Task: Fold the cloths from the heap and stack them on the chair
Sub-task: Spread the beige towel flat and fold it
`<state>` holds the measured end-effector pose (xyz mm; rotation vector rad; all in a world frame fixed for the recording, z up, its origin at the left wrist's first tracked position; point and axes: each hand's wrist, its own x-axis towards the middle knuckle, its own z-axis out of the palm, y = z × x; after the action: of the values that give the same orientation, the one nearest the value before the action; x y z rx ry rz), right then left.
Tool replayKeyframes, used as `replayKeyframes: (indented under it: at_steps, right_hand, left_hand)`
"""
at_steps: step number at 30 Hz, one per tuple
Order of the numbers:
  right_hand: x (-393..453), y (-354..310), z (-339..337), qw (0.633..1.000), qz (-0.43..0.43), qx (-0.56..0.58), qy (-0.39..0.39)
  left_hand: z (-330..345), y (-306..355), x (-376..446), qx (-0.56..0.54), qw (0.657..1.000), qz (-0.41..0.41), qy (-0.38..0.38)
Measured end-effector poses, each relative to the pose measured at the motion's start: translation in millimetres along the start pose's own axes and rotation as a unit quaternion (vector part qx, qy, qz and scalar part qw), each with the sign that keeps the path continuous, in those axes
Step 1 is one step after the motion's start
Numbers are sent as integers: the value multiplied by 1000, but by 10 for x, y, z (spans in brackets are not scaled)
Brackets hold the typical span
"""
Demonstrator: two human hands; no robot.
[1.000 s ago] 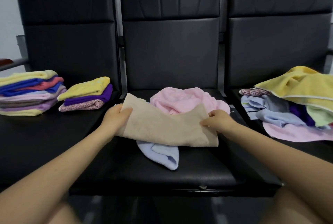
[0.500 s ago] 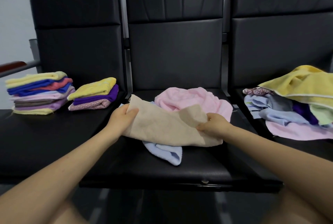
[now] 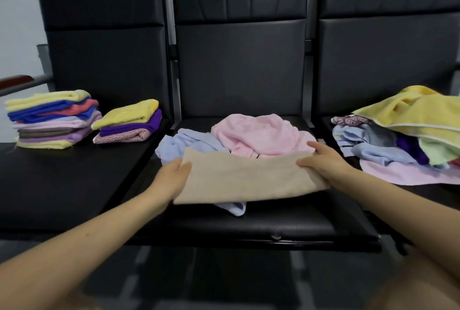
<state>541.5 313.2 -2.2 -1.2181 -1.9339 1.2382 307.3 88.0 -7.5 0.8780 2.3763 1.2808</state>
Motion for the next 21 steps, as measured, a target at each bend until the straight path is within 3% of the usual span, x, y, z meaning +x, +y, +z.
replayKeyframes:
  at_steps: [6,10,14,17,21]
  right_hand:
    - [-5,139,-134,978,177,58,-92]
    - [-61,-13,-123,979,154,64,-113]
    - [-70,-341,-112,980,100,132,-111]
    - [-146,-650,42,961,103,200,-160]
    - [-323,-957,417,956,72,165,-231]
  left_hand:
    - [88,-86,-29,-69,996,-56,-30]
    - [100,-127,27,-4,999,-37,-5]
    - [79,-137,63,-59,997,-43,-6]
    - [30,-98,78,-108,992,-68,-18]
    - [-94,-35,98,-165,977,-128,-44]
